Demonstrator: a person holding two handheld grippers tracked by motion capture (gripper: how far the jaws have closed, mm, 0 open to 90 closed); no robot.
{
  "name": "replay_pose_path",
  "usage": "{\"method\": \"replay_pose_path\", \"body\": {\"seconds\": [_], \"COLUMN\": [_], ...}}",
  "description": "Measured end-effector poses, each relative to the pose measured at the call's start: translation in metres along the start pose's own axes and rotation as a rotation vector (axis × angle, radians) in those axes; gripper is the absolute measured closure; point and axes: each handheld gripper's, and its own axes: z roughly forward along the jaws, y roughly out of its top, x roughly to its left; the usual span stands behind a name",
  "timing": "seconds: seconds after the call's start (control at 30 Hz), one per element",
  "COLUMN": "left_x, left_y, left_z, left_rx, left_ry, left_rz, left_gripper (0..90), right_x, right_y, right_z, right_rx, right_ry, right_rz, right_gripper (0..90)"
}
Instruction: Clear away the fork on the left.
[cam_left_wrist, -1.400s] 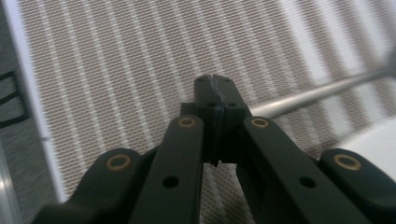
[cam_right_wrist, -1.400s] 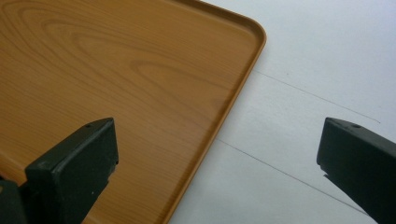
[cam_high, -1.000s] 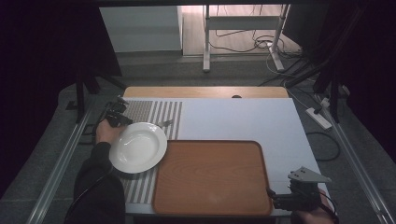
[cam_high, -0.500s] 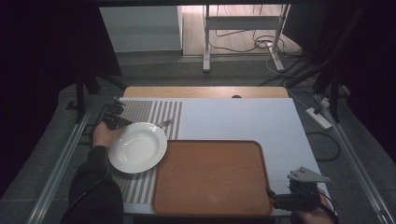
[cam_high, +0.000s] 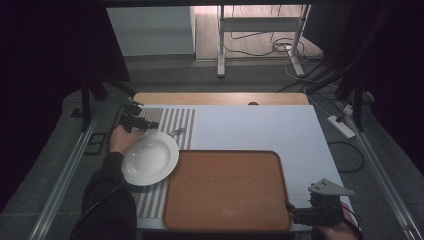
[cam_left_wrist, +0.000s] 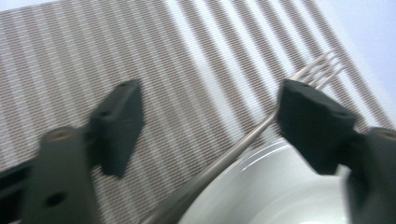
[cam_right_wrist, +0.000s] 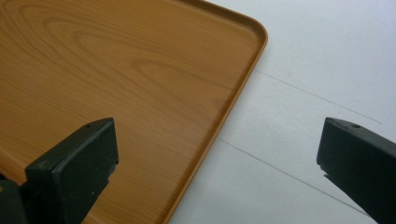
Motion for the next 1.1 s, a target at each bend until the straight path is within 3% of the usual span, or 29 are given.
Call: {"method": "replay_pose_path", "body": {"seconds": [0.13, 0.37, 0.53, 0.73, 0.87, 1.1], "left_x": [-0.01, -0.032, -0.043, -0.045, -0.049, -0.043], "left_y": [0.005, 0.015, 0.021, 0.025, 0.027, 0.03], "left_z": [0.009, 0.03, 0.045, 0.057, 0.062, 0.059], "left_rx": [0.029, 0.106, 0.164, 0.219, 0.275, 0.279], "left_ry": [-0.053, -0.07, -0.029, 0.009, 0.058, 0.063], "left_rz": [0.051, 0.14, 0.188, 0.224, 0.285, 0.295], "left_gripper": [8.8, 0.0, 0.0, 0.0, 0.0, 4.5], "right_x": [0.0, 0.0, 0.0, -0.001, 0.0, 0.0], "right_y": [0.0, 0.0, 0.0, -0.001, -0.001, -0.001], "right_z": [0.0, 0.0, -0.001, -0.001, -0.001, -0.001], "right_rx": [-0.005, -0.007, -0.008, -0.01, -0.009, -0.01], "right_ry": [0.0, 0.002, 0.004, 0.004, 0.005, 0.005], "right_rz": [0.003, 0.001, 0.002, 0.001, 0.001, 0.0], "right_gripper": [0.0, 0.0, 0.0, 0.0, 0.0, 0.0]}}
